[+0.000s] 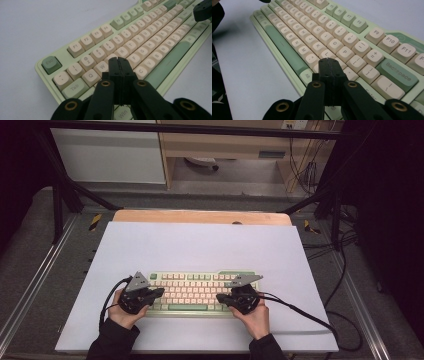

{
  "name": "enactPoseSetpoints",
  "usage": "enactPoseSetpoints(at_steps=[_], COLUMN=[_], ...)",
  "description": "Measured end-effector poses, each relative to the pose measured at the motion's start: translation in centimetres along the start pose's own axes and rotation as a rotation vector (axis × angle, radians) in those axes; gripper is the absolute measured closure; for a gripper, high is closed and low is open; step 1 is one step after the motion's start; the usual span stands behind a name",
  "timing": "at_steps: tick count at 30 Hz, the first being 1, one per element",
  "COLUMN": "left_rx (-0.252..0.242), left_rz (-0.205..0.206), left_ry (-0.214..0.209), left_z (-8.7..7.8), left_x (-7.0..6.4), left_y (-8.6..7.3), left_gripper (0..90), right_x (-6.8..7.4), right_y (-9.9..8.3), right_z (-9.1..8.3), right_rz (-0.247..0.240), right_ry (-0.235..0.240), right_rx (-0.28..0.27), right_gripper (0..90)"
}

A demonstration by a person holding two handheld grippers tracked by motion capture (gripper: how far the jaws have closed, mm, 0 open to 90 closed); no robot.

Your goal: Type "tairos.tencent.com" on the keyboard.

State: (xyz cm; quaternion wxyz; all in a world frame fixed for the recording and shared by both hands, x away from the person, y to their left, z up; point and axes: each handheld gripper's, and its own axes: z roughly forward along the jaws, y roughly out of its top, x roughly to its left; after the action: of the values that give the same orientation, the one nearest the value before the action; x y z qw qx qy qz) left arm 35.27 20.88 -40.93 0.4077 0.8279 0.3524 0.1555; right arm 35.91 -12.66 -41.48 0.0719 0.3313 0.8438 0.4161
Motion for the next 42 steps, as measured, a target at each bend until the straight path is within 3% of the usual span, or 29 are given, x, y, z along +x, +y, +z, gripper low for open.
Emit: enactPoseSetpoints(at_steps=[20, 30, 42], left_rx=[0.024, 0.040, 0.048], left_rz=[0.015, 0.019, 0.024], left_ry=[0.005, 0.001, 0.002], left_z=[3.1, 4.7, 5.2], left_x=[-0.8, -1.1, -1.1], left_y=[2.1, 2.2, 2.0], left_gripper=[90.0, 90.0, 90.0], right_x=[-0.1, 0.0, 0.0], right_y=[-0.5, -0.6, -0.6], right_z=[-0.4, -0.3, -0.1], right_rz=[-0.004, -0.002, -0.001], right_ry=[0.004, 0.007, 0.010], right_rx=[0.004, 0.006, 0.008], right_gripper=[90.0, 90.0, 90.0])
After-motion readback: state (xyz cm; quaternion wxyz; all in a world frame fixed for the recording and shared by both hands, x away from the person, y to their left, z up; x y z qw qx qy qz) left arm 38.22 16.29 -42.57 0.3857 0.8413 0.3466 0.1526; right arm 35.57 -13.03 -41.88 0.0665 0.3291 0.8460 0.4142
